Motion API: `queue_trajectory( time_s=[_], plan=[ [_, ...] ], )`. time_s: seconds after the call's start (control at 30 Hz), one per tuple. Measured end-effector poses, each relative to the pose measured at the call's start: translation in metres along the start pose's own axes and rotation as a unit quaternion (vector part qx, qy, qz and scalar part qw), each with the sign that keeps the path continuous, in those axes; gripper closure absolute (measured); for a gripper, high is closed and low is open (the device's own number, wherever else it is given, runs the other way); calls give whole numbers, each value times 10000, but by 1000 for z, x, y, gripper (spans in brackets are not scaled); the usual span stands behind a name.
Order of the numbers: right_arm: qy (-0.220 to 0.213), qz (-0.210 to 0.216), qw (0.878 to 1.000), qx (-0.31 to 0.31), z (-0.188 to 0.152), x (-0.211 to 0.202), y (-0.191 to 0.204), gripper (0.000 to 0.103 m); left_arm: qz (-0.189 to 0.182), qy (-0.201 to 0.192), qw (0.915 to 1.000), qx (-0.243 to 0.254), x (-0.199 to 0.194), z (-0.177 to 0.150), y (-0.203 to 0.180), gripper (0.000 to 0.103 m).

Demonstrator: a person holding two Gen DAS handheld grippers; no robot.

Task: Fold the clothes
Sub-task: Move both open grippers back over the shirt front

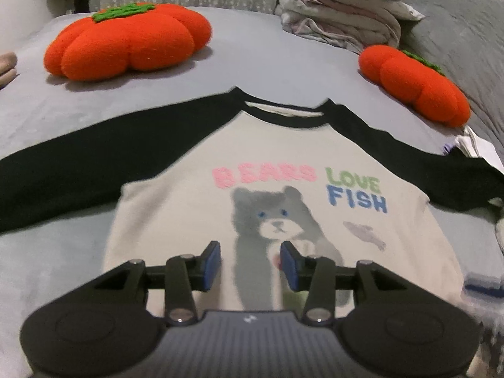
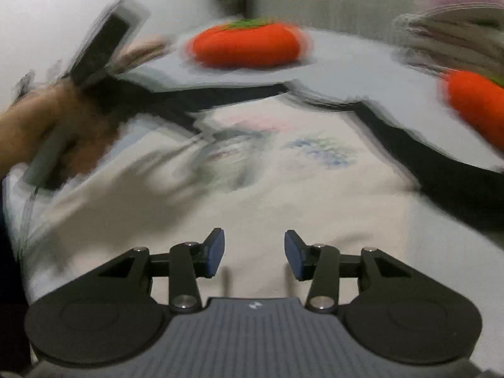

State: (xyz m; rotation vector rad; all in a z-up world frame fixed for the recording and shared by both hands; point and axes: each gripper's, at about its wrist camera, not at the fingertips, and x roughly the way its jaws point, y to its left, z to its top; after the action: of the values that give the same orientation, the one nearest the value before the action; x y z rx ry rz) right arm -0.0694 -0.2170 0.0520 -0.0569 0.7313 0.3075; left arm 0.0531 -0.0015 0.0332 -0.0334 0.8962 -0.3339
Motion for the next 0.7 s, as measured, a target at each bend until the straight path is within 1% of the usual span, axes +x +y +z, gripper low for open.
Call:
queue_trajectory(
  time_s=[0.03, 0.07, 0.13, 0.2, 0.27, 0.33, 0.37, 0.47, 0.57, 0.6, 0.63, 0.7],
  plan=[
    [-27, -229, 9995, 231, 2, 2, -20, 56, -21, 40, 10000, 44, 2, -2, -6, 59],
    [-9, -337, 9988, 364, 2, 5, -34, 56, -26, 61, 9999, 93, 4, -2, -10, 59],
    [169, -384, 9979, 492, -1, 17, -49, 56, -21, 65, 9997, 249, 9, -4, -23, 59],
    [385, -316, 9974, 514, -6, 32, -49, 57, 12, 44, 9991, 424, 13, -8, -36, 59],
    [583, -423, 9962, 481, -13, 41, -41, 57, 120, -6, 9981, 606, 15, -12, -47, 58],
    [697, -493, 9951, 501, -19, 32, -33, 56, 256, -65, 9965, 798, 16, -15, -54, 58],
    [771, -458, 9946, 521, -25, 26, -31, 56, 275, -79, 9961, 835, 15, -16, -54, 58],
    [929, -344, 9931, 631, -51, 2, -26, 56, 291, -64, 9967, 750, 14, -14, -50, 58],
    [1029, -256, 9908, 845, -64, -15, -33, 56, 368, -73, 9962, 781, 14, -14, -51, 58],
    [1150, -250, 9894, 856, -67, -19, -33, 54, 391, -80, 9959, 818, 14, -15, -53, 58],
    [1216, -229, 9888, 836, -71, -24, -32, 54, 407, -86, 9955, 847, 14, -15, -54, 58],
    [1165, -117, 9906, 711, -78, -33, -30, 54, 382, -104, 9953, 886, 13, -14, -56, 58]
  ],
)
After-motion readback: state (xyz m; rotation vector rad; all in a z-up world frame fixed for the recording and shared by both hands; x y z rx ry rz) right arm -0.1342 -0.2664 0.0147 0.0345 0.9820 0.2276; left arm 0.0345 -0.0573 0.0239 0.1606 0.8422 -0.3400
